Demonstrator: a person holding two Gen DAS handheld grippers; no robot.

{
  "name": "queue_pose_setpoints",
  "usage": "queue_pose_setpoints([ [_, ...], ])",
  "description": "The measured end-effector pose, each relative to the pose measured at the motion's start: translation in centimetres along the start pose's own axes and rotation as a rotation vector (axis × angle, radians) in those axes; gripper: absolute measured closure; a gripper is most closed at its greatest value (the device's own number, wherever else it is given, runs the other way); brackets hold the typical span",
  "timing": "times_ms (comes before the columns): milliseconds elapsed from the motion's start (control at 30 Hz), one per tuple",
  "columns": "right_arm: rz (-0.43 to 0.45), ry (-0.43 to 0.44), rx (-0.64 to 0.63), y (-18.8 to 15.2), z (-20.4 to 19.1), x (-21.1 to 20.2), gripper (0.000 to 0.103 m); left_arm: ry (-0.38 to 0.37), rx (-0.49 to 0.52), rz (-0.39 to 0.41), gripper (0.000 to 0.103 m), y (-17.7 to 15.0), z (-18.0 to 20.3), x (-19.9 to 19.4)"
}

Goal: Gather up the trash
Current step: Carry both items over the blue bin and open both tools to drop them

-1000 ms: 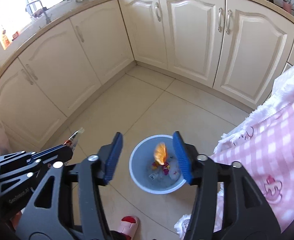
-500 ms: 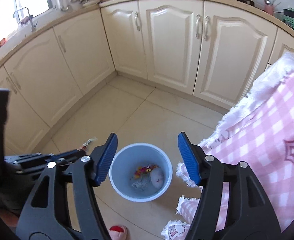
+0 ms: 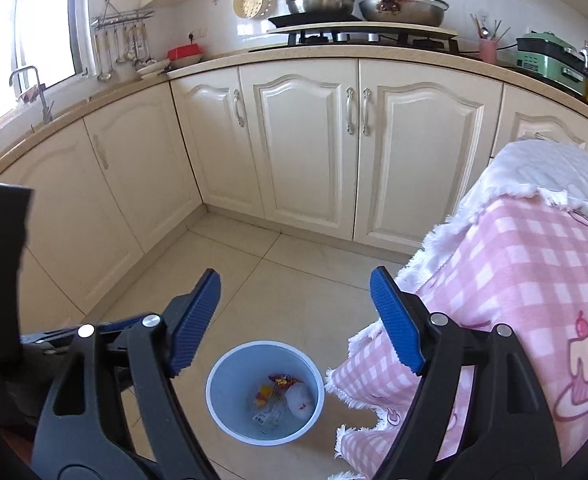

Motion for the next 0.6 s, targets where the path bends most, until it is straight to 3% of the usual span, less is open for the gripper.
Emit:
queue_pose_setpoints([
  [333,0.047,-0.010,0.011,1.3,1.2,-4.4,0.026,-0.013,0.005,0.054,0.055,0.0,1.2,-5.1],
  [600,0.095,-0.016,0.045,1.7,3.3,-10.6,0.025,-0.038,0.037,0.095,0.055,-2.1,3.4,-10.4],
])
Point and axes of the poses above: each gripper's, at about its wrist camera, not at the fingertips, and x roughly the way its jaws point, z to its right, y to its top, the point moved 3 cm from there along x, roughly the way its jaws point, and after that the axes turned 13 degrees about -x, right-handed, at the moved point
